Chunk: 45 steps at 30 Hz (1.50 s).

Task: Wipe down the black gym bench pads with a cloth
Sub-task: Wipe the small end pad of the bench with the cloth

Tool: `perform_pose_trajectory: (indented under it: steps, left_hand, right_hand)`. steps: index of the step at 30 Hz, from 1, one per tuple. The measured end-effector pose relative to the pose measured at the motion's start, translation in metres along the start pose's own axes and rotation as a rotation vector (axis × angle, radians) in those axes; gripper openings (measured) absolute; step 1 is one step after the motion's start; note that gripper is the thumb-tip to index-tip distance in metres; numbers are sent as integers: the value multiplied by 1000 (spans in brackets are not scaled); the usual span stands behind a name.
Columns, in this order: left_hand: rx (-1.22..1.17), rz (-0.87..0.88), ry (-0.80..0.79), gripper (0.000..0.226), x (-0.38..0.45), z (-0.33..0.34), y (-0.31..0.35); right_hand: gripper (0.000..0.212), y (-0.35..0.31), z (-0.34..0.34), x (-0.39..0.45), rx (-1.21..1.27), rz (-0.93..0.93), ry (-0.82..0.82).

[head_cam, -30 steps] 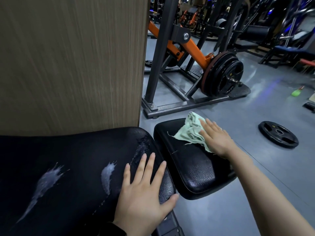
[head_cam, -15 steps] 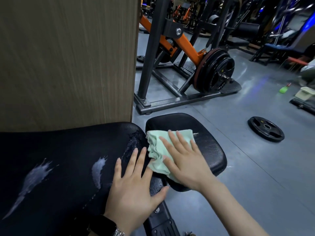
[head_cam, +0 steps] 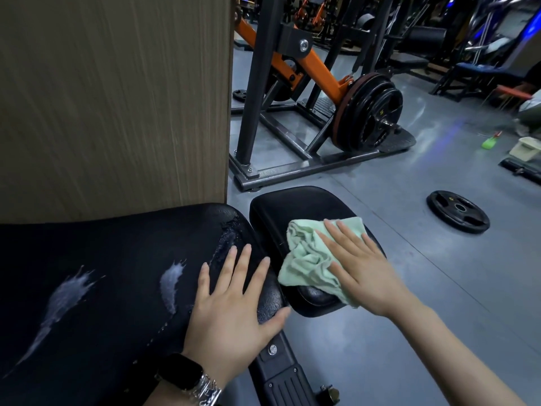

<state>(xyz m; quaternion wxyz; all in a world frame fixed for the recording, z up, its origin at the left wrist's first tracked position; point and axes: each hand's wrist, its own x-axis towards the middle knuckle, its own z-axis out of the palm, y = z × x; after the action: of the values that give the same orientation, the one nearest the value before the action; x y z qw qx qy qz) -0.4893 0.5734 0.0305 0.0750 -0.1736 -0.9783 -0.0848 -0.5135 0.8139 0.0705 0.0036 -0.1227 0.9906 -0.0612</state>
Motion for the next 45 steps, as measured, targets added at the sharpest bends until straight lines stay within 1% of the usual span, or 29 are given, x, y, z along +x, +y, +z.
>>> perform_pose_trajectory:
  steps: [3,8,11,13,15,17,19,22,25,26,28,29,33,38,45]
  left_hand:
    - [14,-5,-10,75,0,-1,1]
    - [22,-2,-13,75,-1,-2,1]
    - [28,8,-2,74,-2,-2,1]
    - [26,9,2,74,-2,-2,1]
    - [17,6,-2,74,-2,-2,1]
    - [4,3,-7,75,-2,-2,1]
    - [-4,8,2,74,-2,-2,2]
    - [-16,11,20,71,-2,-1,3]
    - [-22,6,31,70,-1,-1,4]
    - [-23,2,33,70,-2,-1,3]
    - [-25,-3,39,71,-2,0,3]
    - [-26,-4,43,71,-2,0,3]
    - [-37,0,66,71,-2,1,2]
    - [-53,-3,109,73,-1,5,2]
    - [-69,1,144,74,1,9,1]
  right_hand:
    - [58,20,-4,-2,21,66,-13]
    - [62,33,-3,-3,124,188,-2]
    - [66,19,-2,-5,82,216,-15]
    - [71,4,1,-8,16,180,-19]
    - [82,-14,5,-10,-24,115,-9]
    - [93,-32,9,-8,-33,64,1]
    - [96,-45,12,-1,-26,32,8]
    - [88,-56,10,15,-25,-4,-11]
    - [87,-62,10,39,-67,-38,-43]
    - [82,-64,10,48,-68,-37,-47]
    - [64,-68,9,70,-76,-25,-64]
    - [58,-69,9,81,-78,-17,-74]
    - [55,-72,8,118,-78,-17,-96]
    - [50,-74,10,150,-73,-27,-79]
    - [47,-76,12,175,-154,7,-58]
